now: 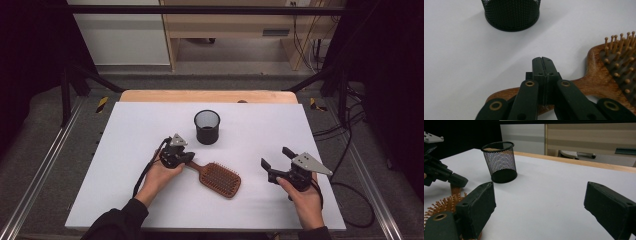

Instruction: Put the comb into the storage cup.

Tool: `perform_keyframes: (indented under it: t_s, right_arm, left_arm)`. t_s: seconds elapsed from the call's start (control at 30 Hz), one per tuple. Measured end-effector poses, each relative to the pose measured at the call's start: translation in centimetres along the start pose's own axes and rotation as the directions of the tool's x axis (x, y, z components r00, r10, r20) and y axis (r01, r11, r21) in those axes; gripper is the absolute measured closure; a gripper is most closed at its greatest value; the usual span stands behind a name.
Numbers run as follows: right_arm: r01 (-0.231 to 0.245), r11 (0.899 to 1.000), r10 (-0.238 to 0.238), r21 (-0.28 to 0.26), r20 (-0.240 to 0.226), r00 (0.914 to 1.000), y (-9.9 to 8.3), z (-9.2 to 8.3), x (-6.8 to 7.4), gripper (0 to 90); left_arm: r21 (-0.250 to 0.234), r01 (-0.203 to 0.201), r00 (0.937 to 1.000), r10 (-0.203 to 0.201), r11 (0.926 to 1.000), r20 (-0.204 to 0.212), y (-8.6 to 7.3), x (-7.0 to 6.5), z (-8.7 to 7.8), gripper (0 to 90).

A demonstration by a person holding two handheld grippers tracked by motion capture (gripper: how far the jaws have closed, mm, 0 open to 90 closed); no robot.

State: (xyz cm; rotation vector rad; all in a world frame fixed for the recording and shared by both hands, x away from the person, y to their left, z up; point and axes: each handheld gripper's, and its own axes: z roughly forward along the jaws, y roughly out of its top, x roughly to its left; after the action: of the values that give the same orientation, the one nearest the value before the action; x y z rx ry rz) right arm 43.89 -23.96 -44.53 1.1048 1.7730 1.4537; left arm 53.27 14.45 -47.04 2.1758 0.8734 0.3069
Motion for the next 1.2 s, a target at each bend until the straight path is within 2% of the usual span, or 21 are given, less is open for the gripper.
perform_keyframes:
  t_s: [0.1, 0.2, 0.33, 0.43, 0.77, 0.9, 1.07, 1.2]
  right_arm:
    - [-0.001, 1.000, 0.001, 0.001, 0.000, 1.0000, 0.0, 0.0, -0.1, 10.2]
    - [-0.002, 1.000, 0.002, 0.001, 0.000, 1.0000, 0.0, 0.0, -0.1, 10.2]
    - [0.000, 1.000, 0.000, 0.007, -0.001, 1.0000, 0.0, 0.0, 0.0, 10.2]
    - [0.000, 1.000, 0.000, 0.009, -0.001, 1.0000, 0.0, 0.0, 0.0, 10.2]
    - [-0.001, 1.000, 0.001, 0.012, 0.000, 1.0000, -0.1, 0.0, 0.0, 9.9]
    - [0.002, 1.000, -0.002, 0.014, 0.001, 1.0000, -0.1, 0.0, -0.1, 10.1]
    - [0.000, 1.000, -0.001, 0.020, 0.001, 1.0000, -0.1, 0.0, -0.1, 10.1]
    - [0.003, 1.000, -0.003, 0.023, 0.001, 1.0000, -0.1, 0.1, -0.1, 10.0]
  left_arm:
    - [0.018, 0.000, 1.0000, 0.000, 0.9998, 0.008, -0.1, -0.1, 0.0, 90.0]
    - [0.040, -0.019, 0.9998, 0.019, 0.9990, 0.010, -0.2, -0.4, -0.1, 90.0]
    - [0.069, -0.033, 0.9994, 0.033, 0.9970, 0.008, -0.6, -1.2, -0.5, 90.0]
    - [0.078, -0.040, 0.9992, 0.040, 0.9962, 0.003, -0.8, -1.6, -0.7, 90.0]
    - [0.095, -0.072, 0.9971, 0.069, 0.9929, 0.032, -1.7, -3.2, -1.7, 90.0]
    - [0.098, -0.085, 0.9962, 0.083, 0.9916, 0.029, -2.1, -3.8, -2.0, 90.0]
    - [0.098, -0.085, 0.9962, 0.083, 0.9916, 0.024, -2.4, -4.2, -2.3, 90.0]
    - [0.112, -0.098, 0.9949, 0.094, 0.9889, 0.035, -2.5, -4.6, -2.5, 90.0]
